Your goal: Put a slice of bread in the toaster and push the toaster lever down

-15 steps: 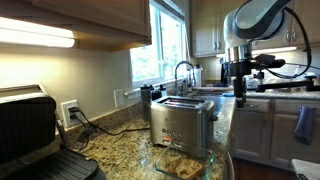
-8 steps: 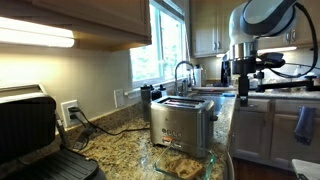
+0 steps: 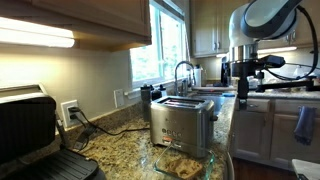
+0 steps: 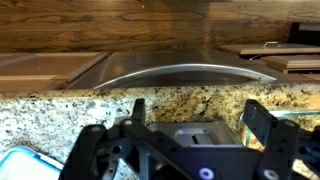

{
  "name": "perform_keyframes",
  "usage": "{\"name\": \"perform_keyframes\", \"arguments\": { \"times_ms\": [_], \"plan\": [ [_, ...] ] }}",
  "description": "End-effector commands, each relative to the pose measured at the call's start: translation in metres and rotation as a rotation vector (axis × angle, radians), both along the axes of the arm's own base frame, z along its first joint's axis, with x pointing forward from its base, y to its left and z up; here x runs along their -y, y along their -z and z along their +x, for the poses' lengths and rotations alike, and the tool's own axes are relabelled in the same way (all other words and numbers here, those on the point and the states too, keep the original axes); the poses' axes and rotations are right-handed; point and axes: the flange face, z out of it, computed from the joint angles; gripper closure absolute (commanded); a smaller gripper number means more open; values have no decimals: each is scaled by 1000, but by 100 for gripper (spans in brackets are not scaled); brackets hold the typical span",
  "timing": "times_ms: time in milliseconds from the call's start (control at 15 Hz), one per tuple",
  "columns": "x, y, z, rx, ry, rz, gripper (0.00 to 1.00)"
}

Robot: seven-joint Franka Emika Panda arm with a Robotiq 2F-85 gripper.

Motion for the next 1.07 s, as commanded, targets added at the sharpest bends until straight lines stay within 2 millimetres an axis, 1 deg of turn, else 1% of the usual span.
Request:
{"name": "perform_keyframes", "arguments": {
  "times_ms": [0, 467, 1000],
  "plan": [
    [-12, 1, -5, 56, -31, -3, 0],
    [-13, -1, -3, 139, -51, 4, 0],
    [-19, -1, -2, 171, -68, 28, 0]
  ]
}}
